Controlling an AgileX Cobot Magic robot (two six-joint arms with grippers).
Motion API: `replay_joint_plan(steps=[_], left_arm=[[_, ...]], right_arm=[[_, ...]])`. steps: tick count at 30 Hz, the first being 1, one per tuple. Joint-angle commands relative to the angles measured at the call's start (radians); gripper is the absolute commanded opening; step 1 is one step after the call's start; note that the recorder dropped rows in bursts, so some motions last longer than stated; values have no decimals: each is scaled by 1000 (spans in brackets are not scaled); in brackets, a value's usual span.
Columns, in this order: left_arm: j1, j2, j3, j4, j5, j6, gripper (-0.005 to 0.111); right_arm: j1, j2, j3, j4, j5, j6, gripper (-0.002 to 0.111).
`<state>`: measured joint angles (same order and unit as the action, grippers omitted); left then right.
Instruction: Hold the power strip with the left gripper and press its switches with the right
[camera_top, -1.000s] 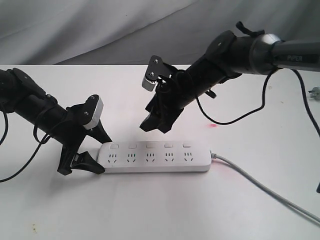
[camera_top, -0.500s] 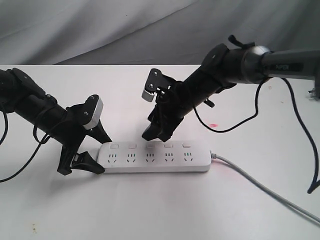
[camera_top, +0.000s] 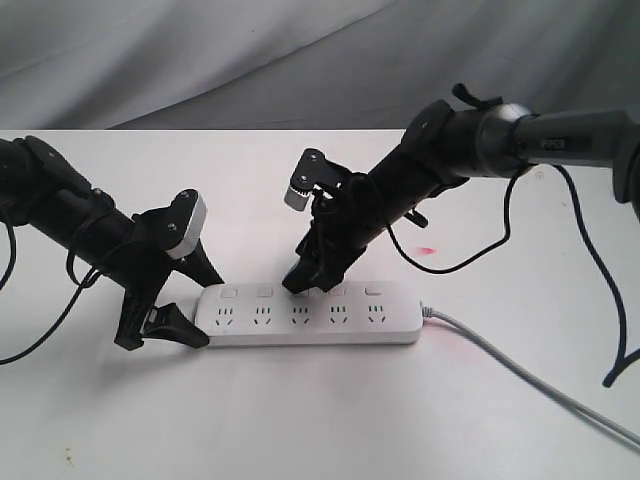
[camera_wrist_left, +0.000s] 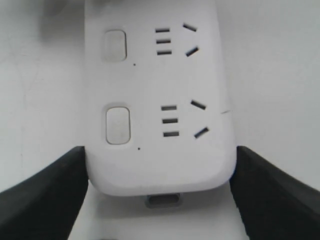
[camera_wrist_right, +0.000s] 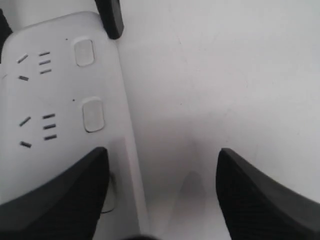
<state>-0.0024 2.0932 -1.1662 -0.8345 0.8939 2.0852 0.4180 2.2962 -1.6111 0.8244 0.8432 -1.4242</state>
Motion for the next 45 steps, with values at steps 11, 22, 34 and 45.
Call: replay_joint_plan(steps=[11,22,34,45], left_arm=[[-1,3,0,23,-34,2,52],[-1,3,0,23,-34,2,52],[-1,3,0,23,-34,2,52],[-1,3,0,23,-34,2,52]], right_arm=[[-32,-104,8,-197,42,73,57],[-67,-102,45,-126,102,47,57],[-67,-102,120,-51,-4,-11,57],[-69,-90,120,-47,-18,-12,57]])
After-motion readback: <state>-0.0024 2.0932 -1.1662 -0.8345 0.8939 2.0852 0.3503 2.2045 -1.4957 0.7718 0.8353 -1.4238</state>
